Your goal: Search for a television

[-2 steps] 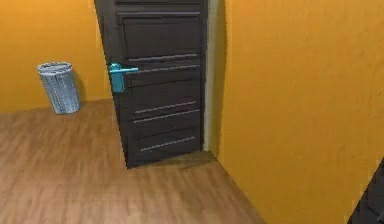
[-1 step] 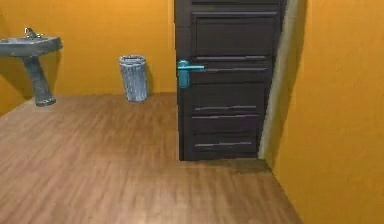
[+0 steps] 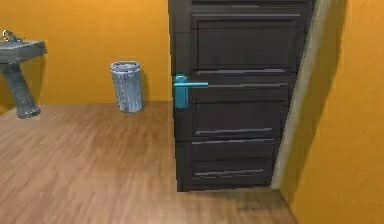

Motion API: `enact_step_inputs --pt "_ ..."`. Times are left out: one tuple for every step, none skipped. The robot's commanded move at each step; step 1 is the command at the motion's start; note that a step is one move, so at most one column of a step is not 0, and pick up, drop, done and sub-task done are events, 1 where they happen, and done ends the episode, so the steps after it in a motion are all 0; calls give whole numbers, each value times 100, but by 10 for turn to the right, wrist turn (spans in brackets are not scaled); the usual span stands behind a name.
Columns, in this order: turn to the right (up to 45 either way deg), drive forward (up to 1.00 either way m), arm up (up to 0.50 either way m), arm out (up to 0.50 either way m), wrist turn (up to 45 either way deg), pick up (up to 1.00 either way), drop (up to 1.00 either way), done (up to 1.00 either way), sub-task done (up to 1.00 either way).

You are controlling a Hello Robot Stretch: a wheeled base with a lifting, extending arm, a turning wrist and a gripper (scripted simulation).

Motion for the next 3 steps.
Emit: enact_step_inputs --pt "-450 0 0 0 0 0 0 0 0" --pt "0 100 0 0 0 0 0 0 0" --pt "0 30 0 0 0 0 0 0 0"
